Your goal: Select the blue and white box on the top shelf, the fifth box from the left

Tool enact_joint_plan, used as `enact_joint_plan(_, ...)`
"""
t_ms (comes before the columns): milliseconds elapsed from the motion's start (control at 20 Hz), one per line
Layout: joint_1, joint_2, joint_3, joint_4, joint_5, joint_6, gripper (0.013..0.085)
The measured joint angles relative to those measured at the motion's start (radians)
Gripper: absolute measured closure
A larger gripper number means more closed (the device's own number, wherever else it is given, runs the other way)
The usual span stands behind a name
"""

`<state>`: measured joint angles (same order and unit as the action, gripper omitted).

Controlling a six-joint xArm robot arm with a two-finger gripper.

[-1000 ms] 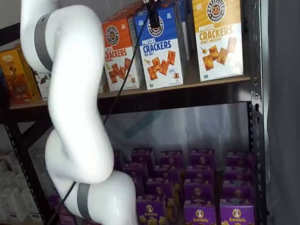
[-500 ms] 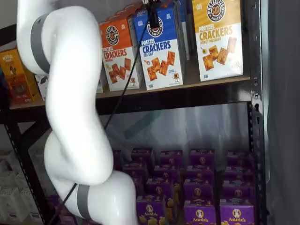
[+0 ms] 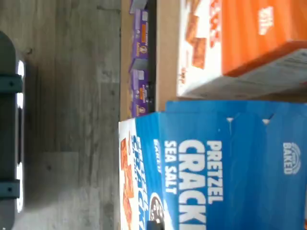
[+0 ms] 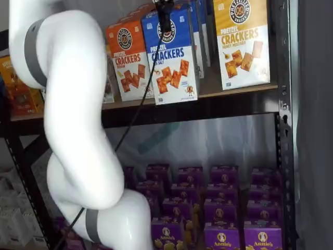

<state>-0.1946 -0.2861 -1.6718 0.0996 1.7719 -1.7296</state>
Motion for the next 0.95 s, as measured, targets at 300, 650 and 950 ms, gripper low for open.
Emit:
enact_joint_plan(300,-0.03,-0.099,0.088,0.03,0.021,-0.017,0.041)
enact_joint_plan(650,-0.065,-0.215,0.203,0.031,0.033,-0.051,0.041)
enact_joint_plan(950,-0.08,-0.271,0.265,0.035,0.038,-0.064,0.041)
